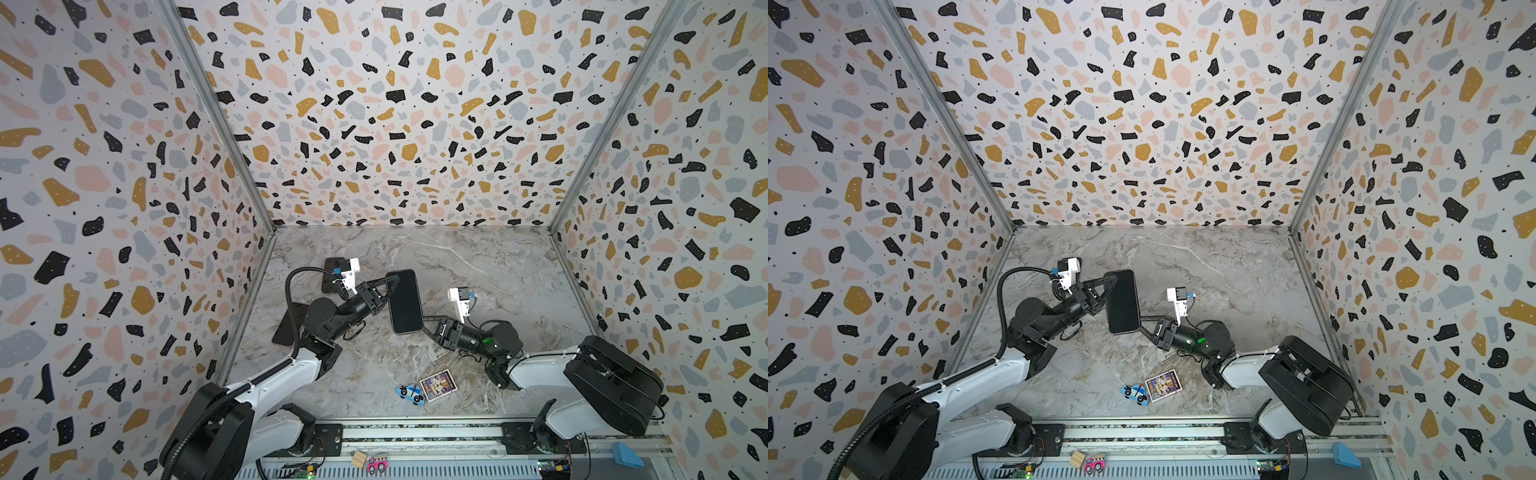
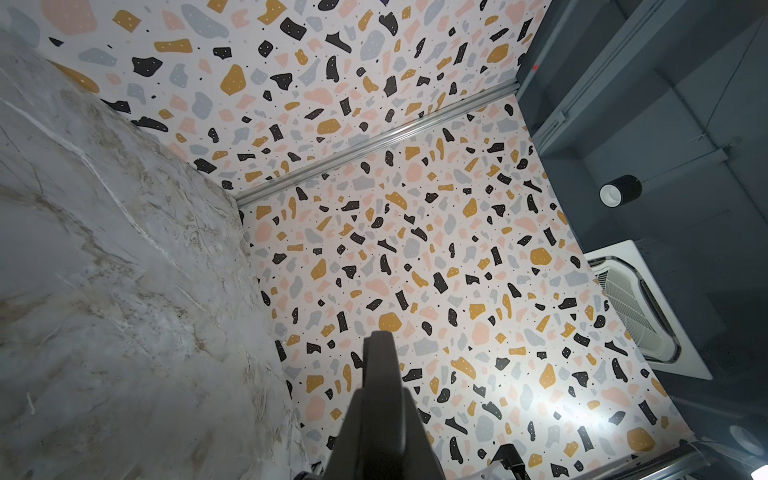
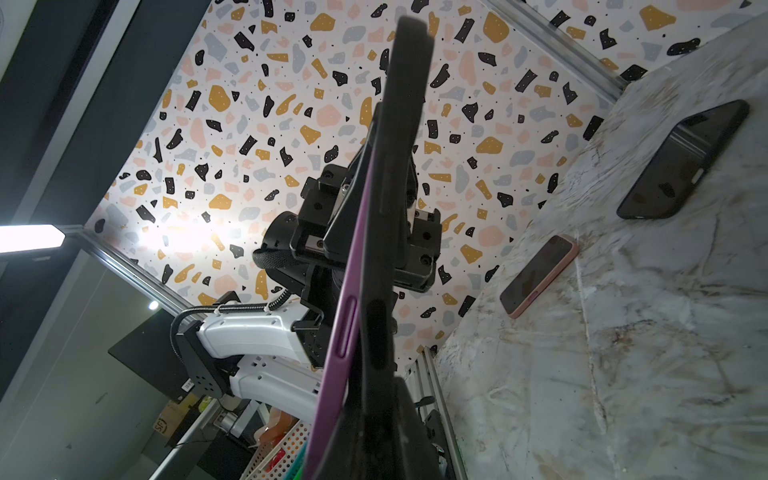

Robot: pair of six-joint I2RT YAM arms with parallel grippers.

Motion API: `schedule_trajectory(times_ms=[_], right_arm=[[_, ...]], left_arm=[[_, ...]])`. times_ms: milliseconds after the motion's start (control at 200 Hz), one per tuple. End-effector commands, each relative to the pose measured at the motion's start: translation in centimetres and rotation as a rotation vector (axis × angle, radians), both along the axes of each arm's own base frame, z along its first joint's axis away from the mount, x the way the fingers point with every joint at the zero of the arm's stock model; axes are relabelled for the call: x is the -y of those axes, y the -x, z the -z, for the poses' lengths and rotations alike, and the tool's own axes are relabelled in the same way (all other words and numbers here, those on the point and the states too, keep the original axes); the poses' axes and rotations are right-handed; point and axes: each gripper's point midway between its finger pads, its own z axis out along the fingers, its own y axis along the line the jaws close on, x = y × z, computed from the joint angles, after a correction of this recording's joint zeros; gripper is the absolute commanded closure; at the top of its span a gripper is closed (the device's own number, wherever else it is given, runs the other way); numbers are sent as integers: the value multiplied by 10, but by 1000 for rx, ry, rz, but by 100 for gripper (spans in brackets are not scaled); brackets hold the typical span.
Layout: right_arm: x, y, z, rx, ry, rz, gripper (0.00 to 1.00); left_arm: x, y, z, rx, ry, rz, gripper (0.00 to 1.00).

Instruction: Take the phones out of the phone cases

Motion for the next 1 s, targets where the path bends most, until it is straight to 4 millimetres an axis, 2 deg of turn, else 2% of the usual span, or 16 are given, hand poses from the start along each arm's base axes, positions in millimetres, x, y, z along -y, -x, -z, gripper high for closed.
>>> schedule_trajectory(times_ms=[0, 155, 260, 270, 506, 696, 756, 786, 811, 996], right_arm=[[7, 2, -13, 4, -32, 25, 100], [13, 0, -7, -29, 14, 65, 100], [18, 0, -10, -32, 13, 88, 100], [17, 0, -6, -46, 31, 89, 100], [20, 2, 3, -79, 45, 98, 100], [23, 1, 8, -94, 42, 106, 100], [23, 1, 10, -105, 42, 105, 100], [24, 1, 13, -112, 46, 106, 100], [25, 2, 6, -93, 22, 105, 100], [28, 0, 11, -119, 15, 111, 100]], left_arm=[[-1, 8, -11, 80, 35, -3, 100], [2, 2, 10, 36, 10, -16, 100], [8, -3, 29, 1, -47, -21, 100], [9, -3, 29, 2, -48, -20, 100], [20, -3, 37, 4, -59, -4, 71], [27, -2, 43, -6, -58, 7, 63], [28, -3, 46, -11, -61, 6, 55], [27, -3, 47, -13, -62, 4, 53], [27, -3, 48, -15, -61, 2, 50], [24, -4, 54, -23, -83, -20, 35]])
